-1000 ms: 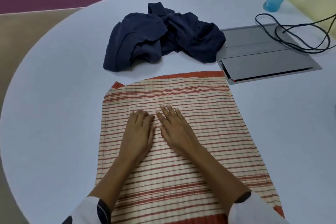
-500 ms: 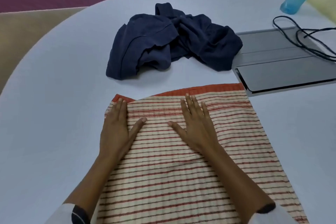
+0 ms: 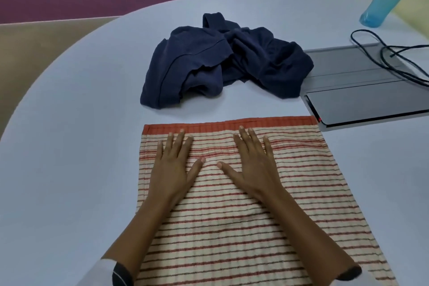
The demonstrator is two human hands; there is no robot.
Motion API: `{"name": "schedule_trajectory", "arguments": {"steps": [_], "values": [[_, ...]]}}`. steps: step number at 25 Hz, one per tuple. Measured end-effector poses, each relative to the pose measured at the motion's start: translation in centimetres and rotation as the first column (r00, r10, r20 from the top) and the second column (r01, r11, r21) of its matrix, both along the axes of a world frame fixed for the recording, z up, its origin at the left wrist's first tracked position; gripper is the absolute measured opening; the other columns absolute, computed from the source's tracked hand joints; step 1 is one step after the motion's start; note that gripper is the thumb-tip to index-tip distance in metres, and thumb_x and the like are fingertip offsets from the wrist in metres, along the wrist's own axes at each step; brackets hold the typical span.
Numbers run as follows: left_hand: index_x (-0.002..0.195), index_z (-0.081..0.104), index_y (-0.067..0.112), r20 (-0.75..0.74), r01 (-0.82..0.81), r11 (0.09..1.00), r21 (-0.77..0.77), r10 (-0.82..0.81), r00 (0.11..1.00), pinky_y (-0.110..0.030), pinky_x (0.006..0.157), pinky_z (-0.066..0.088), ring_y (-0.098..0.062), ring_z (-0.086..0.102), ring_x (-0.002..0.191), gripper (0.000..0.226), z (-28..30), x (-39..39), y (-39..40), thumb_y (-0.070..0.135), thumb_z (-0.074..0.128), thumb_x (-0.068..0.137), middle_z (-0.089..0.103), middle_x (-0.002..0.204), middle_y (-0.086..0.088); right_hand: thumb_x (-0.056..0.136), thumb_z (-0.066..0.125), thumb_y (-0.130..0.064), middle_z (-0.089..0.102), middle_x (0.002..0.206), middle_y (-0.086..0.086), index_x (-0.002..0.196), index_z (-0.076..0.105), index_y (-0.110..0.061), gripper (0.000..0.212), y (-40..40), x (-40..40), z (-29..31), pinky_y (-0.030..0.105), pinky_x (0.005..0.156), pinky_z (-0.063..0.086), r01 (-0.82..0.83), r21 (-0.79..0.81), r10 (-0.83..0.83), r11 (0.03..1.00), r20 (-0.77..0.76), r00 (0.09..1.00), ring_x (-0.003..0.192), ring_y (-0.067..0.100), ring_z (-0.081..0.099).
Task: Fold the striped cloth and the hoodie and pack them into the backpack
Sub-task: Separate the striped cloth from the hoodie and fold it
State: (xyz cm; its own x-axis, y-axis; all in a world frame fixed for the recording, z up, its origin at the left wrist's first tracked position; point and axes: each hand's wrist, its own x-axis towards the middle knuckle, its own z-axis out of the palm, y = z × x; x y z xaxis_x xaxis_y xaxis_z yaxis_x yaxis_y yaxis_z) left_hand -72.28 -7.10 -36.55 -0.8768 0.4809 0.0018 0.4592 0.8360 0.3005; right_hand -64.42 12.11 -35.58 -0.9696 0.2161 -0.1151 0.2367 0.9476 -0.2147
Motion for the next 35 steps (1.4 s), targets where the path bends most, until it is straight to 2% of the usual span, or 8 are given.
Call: {"name": "schedule_trajectory", "arguments": {"steps": [4,9,11,16,19,25,31,35], "values": [[0.149,-0.003,0.035,-0.035,-0.070,0.992,-0.105,0.067,0.997,-0.037,0.116,-0.011,-0.013,-0.015,0.144,0.093,-0.7,-1.9,-1.8,0.085,0.000,0.072,-0.012,0.158,0.006,0.080,0.004,-0.080,-0.017,0.158,-0.007,0.151,-0.009,-0.031,0.087,2.3,-1.4,-0.3,0.049,0.117,-0.010,-0.016,0.052,0.015,0.999,0.014,1.000,0.145,0.013,-0.021],[0.150,-0.006,0.025,-0.029,-0.118,0.986,-0.115,0.115,0.993,-0.038,0.118,-0.007,-0.015,-0.010,0.145,0.102,-0.6,-1.7,-1.9,0.087,0.001,0.070,-0.010,0.158,0.004,0.073,-0.010,-0.081,-0.011,0.160,-0.001,0.151,-0.009,-0.021,0.099,10.0,0.3,-1.1,0.044,0.119,-0.006,0.273,0.111,-0.274,0.956,-0.007,0.962,0.147,0.016,-0.013],[0.151,-0.006,0.023,-0.034,-0.119,0.987,-0.111,0.115,0.993,-0.039,0.118,-0.006,-0.016,-0.008,0.146,0.103,-0.6,-1.8,-1.9,0.087,0.001,0.070,-0.009,0.158,0.003,0.072,-0.011,-0.080,-0.006,0.161,0.002,0.152,-0.006,-0.018,0.102,11.7,1.0,-1.0,0.040,0.119,-0.008,0.323,0.108,-0.323,0.940,-0.009,0.946,0.147,0.016,-0.009],[0.151,-0.004,0.021,-0.036,-0.096,0.987,-0.127,0.092,0.995,-0.038,0.117,-0.008,-0.016,-0.008,0.145,0.105,-0.7,-1.9,-1.9,0.087,0.000,0.069,-0.008,0.158,0.002,0.077,0.000,-0.076,-0.008,0.161,0.002,0.152,-0.006,-0.018,0.095,11.9,1.0,-0.8,0.038,0.117,-0.011,0.295,0.074,-0.296,0.953,-0.005,0.955,0.147,0.017,-0.011],[0.150,-0.008,0.020,0.068,-0.042,0.988,-0.145,0.052,0.996,-0.037,0.115,-0.012,-0.014,-0.016,0.143,0.106,0.0,-1.9,-2.5,0.085,-0.002,0.067,-0.013,0.158,0.001,0.077,0.006,-0.075,-0.009,0.161,0.001,0.152,-0.007,-0.019,0.094,11.6,2.7,0.1,0.038,0.119,-0.009,0.236,-0.021,-0.235,0.972,0.047,0.971,0.147,0.017,-0.011],[0.151,0.003,0.017,0.201,-0.028,0.995,0.101,0.007,0.980,-0.030,0.116,-0.006,-0.010,-0.007,0.145,0.089,2.5,10.3,-5.7,0.072,0.011,0.082,-0.004,0.158,0.005,0.076,-0.001,-0.079,-0.010,0.160,0.003,0.152,-0.006,-0.016,0.098,7.0,12.0,0.3,0.031,0.117,-0.012,0.170,-0.079,-0.166,0.982,0.053,0.985,0.146,0.014,-0.013],[0.150,0.012,0.016,0.158,0.091,0.996,0.027,-0.094,0.983,-0.027,0.119,-0.003,-0.013,0.004,0.146,0.076,1.1,21.1,-9.9,0.063,0.014,0.091,0.006,0.158,0.001,0.082,-0.004,-0.075,-0.001,0.161,0.005,0.153,0.005,-0.014,0.094,4.7,21.0,0.5,0.028,0.118,-0.009,0.179,-0.103,-0.177,0.978,0.031,0.984,0.147,0.014,-0.006],[0.149,0.023,0.018,0.171,0.125,0.992,-0.021,-0.120,0.978,-0.044,0.116,0.018,-0.020,0.013,0.145,0.074,1.7,24.4,-12.9,0.064,0.019,0.090,0.012,0.158,-0.001,0.090,0.016,-0.063,0.023,0.157,0.007,0.149,0.029,-0.014,0.078,3.6,27.0,1.8,0.041,0.120,0.015,0.247,-0.153,-0.252,0.957,-0.013,0.968,0.146,0.021,0.018]]}}
